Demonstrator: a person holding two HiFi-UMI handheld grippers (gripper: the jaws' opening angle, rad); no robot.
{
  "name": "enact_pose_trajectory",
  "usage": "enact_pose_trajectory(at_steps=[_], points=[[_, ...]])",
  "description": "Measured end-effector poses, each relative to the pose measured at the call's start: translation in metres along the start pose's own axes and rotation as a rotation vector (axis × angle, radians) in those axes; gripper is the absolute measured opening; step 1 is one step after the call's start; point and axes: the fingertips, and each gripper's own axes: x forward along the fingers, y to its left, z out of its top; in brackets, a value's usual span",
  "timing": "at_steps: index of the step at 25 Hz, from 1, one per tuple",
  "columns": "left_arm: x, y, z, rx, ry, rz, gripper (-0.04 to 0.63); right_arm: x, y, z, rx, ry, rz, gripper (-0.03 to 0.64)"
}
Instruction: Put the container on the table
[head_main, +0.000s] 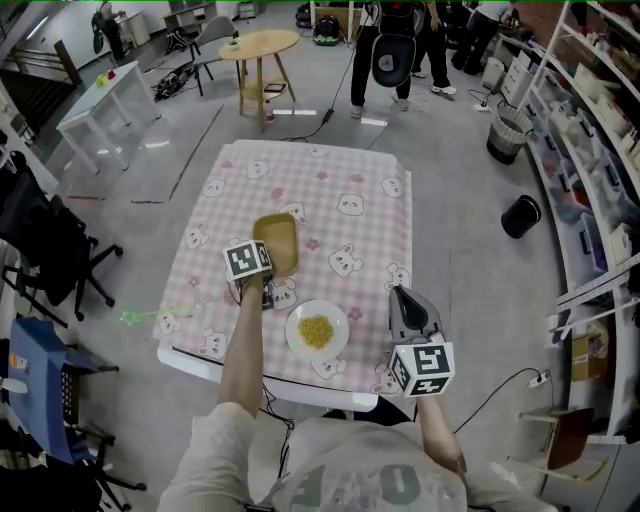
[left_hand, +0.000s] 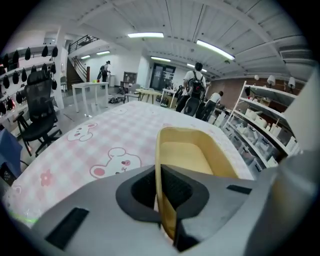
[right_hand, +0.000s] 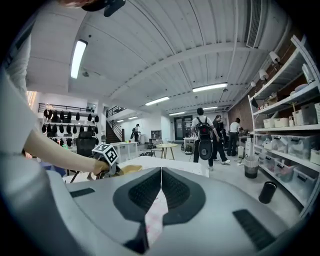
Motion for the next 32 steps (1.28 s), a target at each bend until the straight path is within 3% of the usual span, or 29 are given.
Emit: enact_pose_trajectory(at_steps=[9, 15, 17, 25, 30, 32], points=[[0.023, 0.005, -0.005, 0.021, 0.031, 0.078, 0.031, 0.004, -0.010, -0.019, 0.035, 0.052, -0.014, 0.029], [0.019, 0.002, 0.012, 0.030, -0.025, 0.065, 0.036, 0.011, 0.000, -0.018, 0.045, 0.047, 0.005, 0.029], [0.014, 0.005, 0.022, 0.030, -0.055, 0.063, 0.124, 0.014, 0.007, -0.016, 0.042, 0.040, 0.015, 0.029], [-0.041, -0.019, 0.100, 0.071, -0.295, 0.028, 0.158, 0.017, 0.016, 0.009, 0.015, -0.022, 0.047, 0.029], [-0.118, -0.052, 0.163, 0.143, -0.533, -0.013, 0.158, 0.019, 0.020, 0.033, -0.009, -0.078, 0.047, 0.029], [-0.162, -0.067, 0.179, 0.178, -0.650, -0.025, 0.120, 0.017, 0.023, 0.038, -0.016, -0.090, 0.044, 0.029]])
